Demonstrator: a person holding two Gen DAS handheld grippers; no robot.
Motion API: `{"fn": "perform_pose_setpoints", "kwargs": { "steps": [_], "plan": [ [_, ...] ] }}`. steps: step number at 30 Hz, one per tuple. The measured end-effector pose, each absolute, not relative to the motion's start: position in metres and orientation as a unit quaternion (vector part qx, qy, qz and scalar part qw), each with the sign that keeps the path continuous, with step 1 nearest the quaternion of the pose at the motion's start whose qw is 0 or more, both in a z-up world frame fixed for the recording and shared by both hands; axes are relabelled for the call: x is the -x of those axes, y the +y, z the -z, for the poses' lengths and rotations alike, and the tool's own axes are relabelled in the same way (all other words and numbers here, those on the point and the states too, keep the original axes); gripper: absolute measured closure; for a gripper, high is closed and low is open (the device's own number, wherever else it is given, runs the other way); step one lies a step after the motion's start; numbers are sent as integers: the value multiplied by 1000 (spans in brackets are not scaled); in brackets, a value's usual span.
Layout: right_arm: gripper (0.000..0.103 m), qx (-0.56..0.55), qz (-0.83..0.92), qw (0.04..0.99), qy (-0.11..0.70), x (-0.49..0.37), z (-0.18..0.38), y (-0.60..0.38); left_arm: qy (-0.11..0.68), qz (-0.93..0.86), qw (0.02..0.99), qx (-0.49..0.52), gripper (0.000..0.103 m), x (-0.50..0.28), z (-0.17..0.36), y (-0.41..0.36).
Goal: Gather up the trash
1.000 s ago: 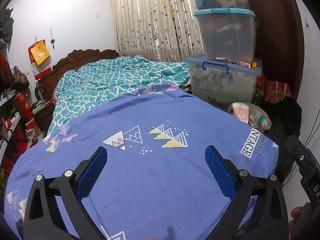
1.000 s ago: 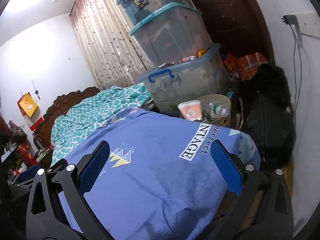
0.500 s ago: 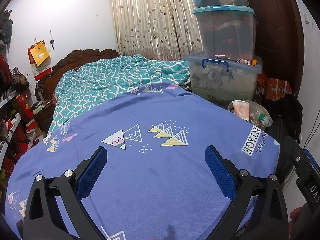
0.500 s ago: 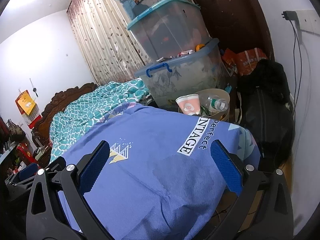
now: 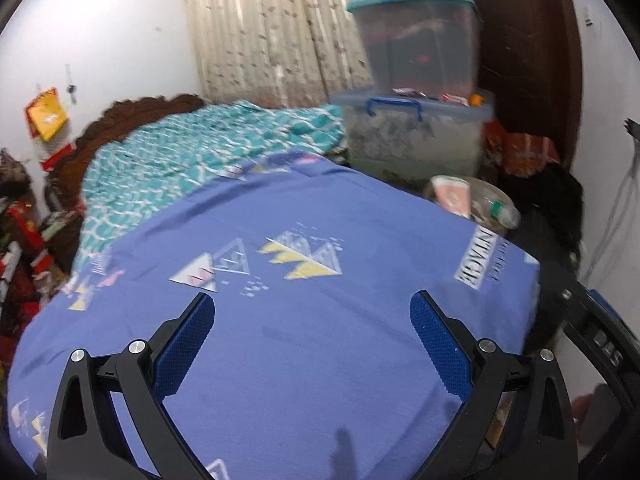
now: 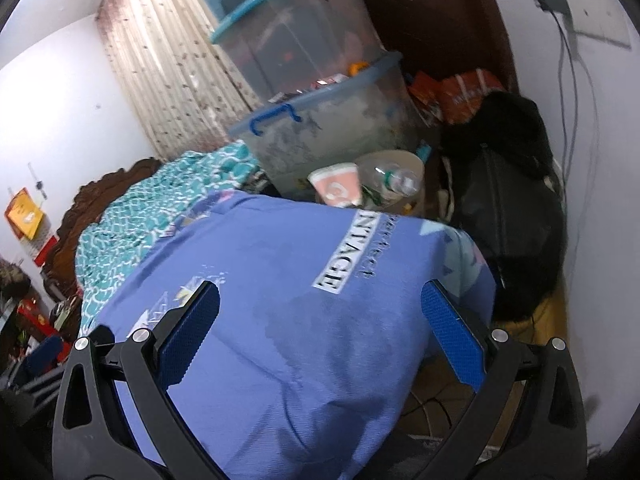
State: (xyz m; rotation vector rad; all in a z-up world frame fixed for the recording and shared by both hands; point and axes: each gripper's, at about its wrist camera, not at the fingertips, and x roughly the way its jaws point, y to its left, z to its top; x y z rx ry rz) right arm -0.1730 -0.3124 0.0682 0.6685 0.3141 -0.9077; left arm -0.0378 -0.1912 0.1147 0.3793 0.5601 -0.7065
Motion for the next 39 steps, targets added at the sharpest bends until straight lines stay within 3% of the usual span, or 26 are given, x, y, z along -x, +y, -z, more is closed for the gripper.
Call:
{"fn": "perform_pose_setpoints", "kwargs": {
  "steps": [39],
  "plan": [
    [3, -297, 431, 841, 134, 174, -73, -307, 279, 337, 879, -189, 9, 33, -105, -200]
  ]
}}
